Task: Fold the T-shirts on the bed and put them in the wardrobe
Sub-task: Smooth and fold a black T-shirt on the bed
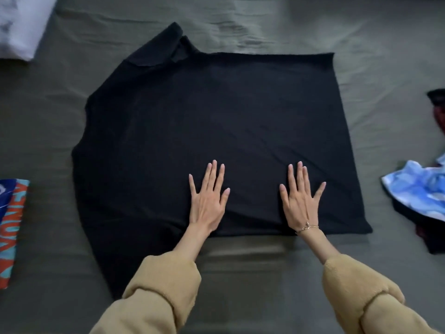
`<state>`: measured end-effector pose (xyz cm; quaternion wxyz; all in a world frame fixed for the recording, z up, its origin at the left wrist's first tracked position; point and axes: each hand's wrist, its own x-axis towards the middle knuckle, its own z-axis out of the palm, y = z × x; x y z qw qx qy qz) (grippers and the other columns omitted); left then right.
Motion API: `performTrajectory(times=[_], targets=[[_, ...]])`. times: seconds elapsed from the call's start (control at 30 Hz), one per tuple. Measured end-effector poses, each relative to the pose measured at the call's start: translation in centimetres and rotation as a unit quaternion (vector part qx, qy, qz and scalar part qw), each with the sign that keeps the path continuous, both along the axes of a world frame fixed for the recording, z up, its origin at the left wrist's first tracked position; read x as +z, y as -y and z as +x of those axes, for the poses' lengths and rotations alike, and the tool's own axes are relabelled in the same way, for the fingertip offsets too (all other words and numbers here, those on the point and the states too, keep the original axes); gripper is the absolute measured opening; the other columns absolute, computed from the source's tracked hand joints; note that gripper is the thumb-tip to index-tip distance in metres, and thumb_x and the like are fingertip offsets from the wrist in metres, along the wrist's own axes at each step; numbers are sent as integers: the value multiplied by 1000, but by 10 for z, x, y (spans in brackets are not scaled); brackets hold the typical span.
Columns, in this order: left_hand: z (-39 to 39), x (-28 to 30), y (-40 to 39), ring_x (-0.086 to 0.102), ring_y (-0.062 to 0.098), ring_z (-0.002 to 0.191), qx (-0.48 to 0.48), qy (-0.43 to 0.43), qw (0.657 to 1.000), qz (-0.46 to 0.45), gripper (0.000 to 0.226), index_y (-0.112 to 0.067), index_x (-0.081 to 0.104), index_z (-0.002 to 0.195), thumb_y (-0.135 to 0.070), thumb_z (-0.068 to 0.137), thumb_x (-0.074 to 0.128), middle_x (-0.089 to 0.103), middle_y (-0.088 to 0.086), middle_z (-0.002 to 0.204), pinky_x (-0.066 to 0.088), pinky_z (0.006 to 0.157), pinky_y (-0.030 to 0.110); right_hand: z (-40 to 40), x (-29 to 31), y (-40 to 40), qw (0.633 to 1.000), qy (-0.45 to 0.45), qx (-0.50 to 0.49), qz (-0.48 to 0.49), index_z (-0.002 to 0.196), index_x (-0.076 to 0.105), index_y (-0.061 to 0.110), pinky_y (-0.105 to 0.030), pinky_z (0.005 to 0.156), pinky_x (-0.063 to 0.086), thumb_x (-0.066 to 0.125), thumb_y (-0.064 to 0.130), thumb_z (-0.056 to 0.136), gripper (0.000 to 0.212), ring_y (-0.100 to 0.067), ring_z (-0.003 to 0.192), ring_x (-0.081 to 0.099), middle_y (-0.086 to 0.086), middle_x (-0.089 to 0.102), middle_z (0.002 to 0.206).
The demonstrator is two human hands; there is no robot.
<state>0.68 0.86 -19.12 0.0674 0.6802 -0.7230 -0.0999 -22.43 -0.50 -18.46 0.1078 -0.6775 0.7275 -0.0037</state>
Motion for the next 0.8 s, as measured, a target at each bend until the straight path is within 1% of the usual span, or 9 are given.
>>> performTrajectory(times=[0.17, 0.23, 0.3, 0.37, 0.43, 0.57, 0.67, 0.73, 0.8], targets=[[-66, -1, 0, -2, 10, 146, -77, -27, 997, 8, 58, -19, 5, 151, -43, 100, 14, 3, 1, 159, 2, 115, 53, -78, 1, -23, 995, 1, -103, -2, 150, 4, 20, -58, 111, -6, -3, 53, 85, 73, -6, 142, -7, 1, -3, 158], [-86, -1, 0, -1, 10, 146, -106, -20, 994, 7, 57, -20, 4, 151, -44, 100, 13, 5, 2, 159, 0, 116, 51, -95, 2, -32, 992, 4, -126, -17, 150, 10, 17, -57, 112, -1, 2, 51, 88, 71, -10, 145, 3, -2, 5, 158], [-105, -1, 0, 1, 11, 146, -131, -11, 991, 6, 57, -19, 5, 151, -45, 101, 7, 7, 3, 159, -1, 115, 50, -107, 5, -39, 985, 13, -167, -40, 148, 23, 12, -54, 111, 14, 12, 48, 91, 68, -20, 141, 22, -8, 22, 155], [-124, 0, 0, 2, 12, 146, -150, -13, 989, 9, 58, -19, 7, 151, -46, 101, 3, 8, 3, 159, 0, 115, 50, -116, 9, -44, 975, 6, -211, -69, 138, 41, 6, -49, 96, 35, 24, 45, 92, 63, -31, 122, 43, -16, 46, 136], [-136, 2, 2, 1, 12, 146, -170, -23, 985, 16, 59, -19, 7, 151, -48, 100, 2, 7, 3, 159, -2, 115, 50, -119, 12, -47, 966, -7, -242, -91, 120, 53, 4, -44, 79, 42, 35, 42, 89, 52, -35, 99, 51, -18, 56, 110], [-148, 4, 1, -7, 12, 146, -271, -29, 961, 36, 65, -20, 3, 152, -54, 97, 16, -1, 4, 160, -6, 116, 51, -122, 17, -49, 963, 14, -256, -80, 100, 54, 0, -40, 62, 43, 52, 23, 90, 25, -39, 83, 59, -20, 61, 90], [-149, 2, -3, -3, 16, 147, -302, -4, 953, 24, 67, -20, 5, 152, -54, 97, 21, 2, 6, 160, -1, 115, 53, -128, 21, -47, 965, 17, -257, -47, 101, 51, -2, -39, 55, 38, 48, 22, 96, 25, -44, 72, 62, -24, 64, 84], [-153, 2, -5, -1, 17, 147, -302, 1, 953, 20, 66, -20, 7, 152, -54, 97, 22, 5, 7, 160, 1, 114, 54, -130, 20, -47, 967, 14, -244, -66, 99, 52, -1, -37, 51, 37, 48, 21, 96, 23, -43, 63, 62, -23, 63, 80], [-160, 4, -5, 0, 16, 147, -316, 0, 949, 20, 65, -20, 7, 152, -52, 97, 22, 5, 6, 160, 2, 115, 56, -129, 16, -48, 970, -34, -219, -100, 94, 53, 3, -34, 51, 36, 46, 19, 90, 18, -36, 58, 60, -16, 60, 79]])
